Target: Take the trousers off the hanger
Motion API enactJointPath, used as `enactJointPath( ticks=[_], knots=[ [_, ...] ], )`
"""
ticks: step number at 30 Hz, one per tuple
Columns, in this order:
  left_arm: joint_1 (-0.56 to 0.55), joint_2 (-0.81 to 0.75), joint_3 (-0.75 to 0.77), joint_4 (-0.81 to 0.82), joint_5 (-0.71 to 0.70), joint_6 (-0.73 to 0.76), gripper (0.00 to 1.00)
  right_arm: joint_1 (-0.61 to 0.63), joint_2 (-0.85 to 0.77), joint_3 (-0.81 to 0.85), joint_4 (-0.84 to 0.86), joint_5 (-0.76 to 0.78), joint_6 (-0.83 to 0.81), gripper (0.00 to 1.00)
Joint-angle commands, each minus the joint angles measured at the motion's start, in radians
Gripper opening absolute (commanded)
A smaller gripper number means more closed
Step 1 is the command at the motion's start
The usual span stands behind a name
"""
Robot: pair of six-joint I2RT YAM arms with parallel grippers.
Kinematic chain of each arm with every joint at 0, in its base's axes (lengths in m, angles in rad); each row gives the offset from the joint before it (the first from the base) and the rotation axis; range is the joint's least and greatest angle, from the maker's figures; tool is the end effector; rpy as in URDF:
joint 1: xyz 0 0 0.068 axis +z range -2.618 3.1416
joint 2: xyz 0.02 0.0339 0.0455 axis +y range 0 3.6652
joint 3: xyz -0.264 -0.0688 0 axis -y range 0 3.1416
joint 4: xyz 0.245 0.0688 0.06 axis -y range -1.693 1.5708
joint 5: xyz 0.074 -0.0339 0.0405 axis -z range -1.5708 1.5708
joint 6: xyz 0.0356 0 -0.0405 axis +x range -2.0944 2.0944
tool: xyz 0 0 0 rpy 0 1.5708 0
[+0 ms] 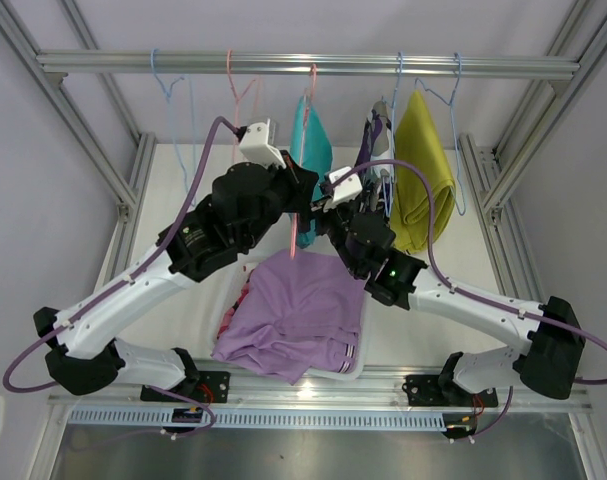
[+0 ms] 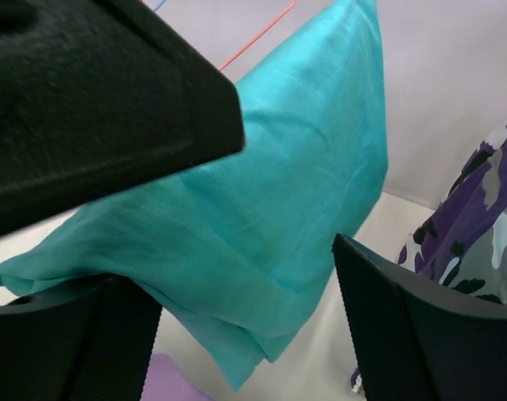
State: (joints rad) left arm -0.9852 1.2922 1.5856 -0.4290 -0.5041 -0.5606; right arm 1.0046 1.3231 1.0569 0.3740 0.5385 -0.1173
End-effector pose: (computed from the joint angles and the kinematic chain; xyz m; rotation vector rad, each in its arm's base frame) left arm 0.1629 -0.2145 0.4814 -0.0153 1.7427 -0.7228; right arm 0.1824 0.2530 0.3741 -0.3861 1.4357 0.3254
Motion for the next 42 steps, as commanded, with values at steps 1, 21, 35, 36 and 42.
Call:
enactJointPath(
  ticks=[1,21,35,36,42],
  knots=[
    [-0.009,-0.034,0.016,0.141,-0.017,-0.004,0.01,-0.004,0.01,0.058,0.091,0.001,-0.024,0.79],
    [-0.007,-0.028,-0.046,0.142,-0.123,0.022,0.01,-0.029,-0.058,0.181,-0.037,-0.037,-0.061,0.0],
    [0.043,0.032,0.039,0.067,-0.151,-0.007,0.01,-0.024,-0.183,0.27,-0.164,-0.017,-0.111,0.0],
    [0.043,0.041,0.042,0.062,-0.152,-0.002,0.01,-0.024,-0.188,0.272,-0.167,-0.015,-0.113,0.0],
    [0.051,0.076,0.031,0.041,-0.168,0.005,0.0,-0.024,-0.219,0.319,-0.204,-0.022,-0.133,0.0]
  ],
)
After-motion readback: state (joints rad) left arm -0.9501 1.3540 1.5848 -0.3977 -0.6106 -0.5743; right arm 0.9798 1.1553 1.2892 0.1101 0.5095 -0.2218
